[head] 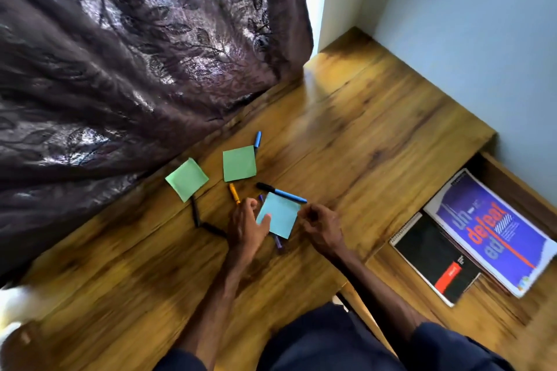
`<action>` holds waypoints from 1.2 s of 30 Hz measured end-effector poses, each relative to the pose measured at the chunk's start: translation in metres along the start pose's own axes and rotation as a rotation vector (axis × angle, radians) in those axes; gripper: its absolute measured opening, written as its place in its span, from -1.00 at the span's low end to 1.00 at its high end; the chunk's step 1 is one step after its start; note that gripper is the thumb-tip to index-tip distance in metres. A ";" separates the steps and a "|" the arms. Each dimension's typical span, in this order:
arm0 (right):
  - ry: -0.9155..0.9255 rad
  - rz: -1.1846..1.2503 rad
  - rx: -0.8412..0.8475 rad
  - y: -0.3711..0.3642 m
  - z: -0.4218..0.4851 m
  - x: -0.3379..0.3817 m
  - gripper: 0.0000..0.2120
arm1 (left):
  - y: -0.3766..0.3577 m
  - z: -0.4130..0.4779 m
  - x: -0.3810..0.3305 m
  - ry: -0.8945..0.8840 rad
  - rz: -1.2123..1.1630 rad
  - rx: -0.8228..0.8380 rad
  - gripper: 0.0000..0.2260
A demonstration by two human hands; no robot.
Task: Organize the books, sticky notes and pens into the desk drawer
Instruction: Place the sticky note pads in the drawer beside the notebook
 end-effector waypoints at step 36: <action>-0.469 0.571 0.116 0.038 -0.038 0.025 -0.76 | 0.058 0.118 -0.034 0.042 0.286 -0.019 -0.51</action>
Point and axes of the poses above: each hand's wrist, its own z-axis towards the middle knuckle, its own y-axis out of the back of the hand, x = y × z, the point moved 7 cm from there along z, towards the middle knuckle, and after that the axes turned 13 degrees about -x, right-handed, at the moved point
